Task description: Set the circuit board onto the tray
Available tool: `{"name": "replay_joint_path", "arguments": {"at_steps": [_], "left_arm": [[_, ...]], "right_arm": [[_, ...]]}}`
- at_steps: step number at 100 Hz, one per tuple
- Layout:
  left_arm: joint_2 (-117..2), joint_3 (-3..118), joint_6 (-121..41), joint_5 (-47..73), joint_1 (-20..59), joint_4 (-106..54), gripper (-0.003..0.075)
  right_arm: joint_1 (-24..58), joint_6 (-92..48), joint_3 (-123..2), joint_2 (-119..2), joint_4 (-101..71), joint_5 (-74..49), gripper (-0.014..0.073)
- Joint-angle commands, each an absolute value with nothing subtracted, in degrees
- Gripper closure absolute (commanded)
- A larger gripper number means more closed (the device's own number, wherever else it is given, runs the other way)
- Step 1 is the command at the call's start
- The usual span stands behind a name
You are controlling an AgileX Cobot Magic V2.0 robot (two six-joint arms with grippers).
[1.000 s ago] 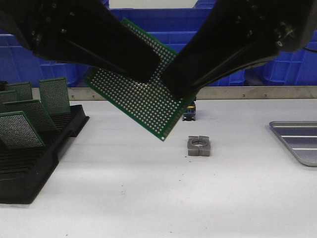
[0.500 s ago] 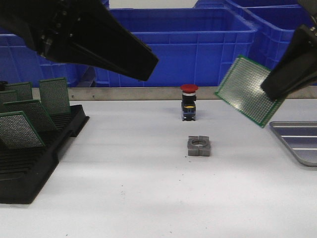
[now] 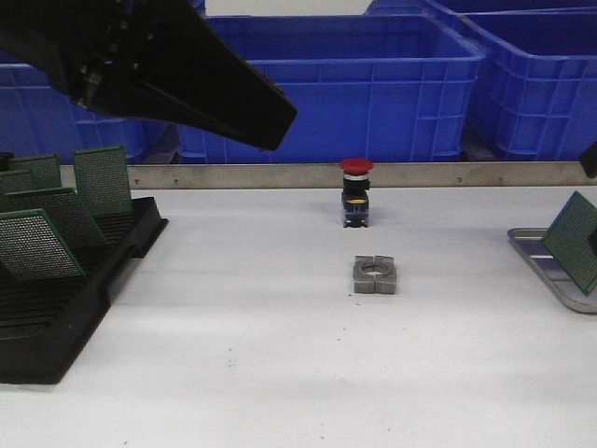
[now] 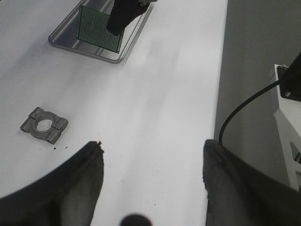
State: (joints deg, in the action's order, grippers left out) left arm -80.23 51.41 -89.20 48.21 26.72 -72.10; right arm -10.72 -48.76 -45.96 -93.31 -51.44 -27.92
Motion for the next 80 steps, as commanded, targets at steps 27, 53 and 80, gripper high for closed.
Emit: {"name": "replay_joint_path", "arguments": {"at_steps": [27,53,80], "left_arm": [[-78.68,53.07,-88.86,48.65,26.42,-75.61,0.0296],[-74.51,55.11,-88.86,48.65,17.74,-65.01,0.0296],[-71.56,55.33,-87.42,47.85,11.41,-35.13,0.0296]], "right_arm": [[-11.35,-48.87,-47.69,-93.09,-53.47,-19.9,0.0128],[-11.35,-49.97,-47.69,-91.09,-51.92,-14.8,-0.0038],[-11.35,-49.97,-47.59,-90.62,-51.87,-15.6,-0.0037]]}}
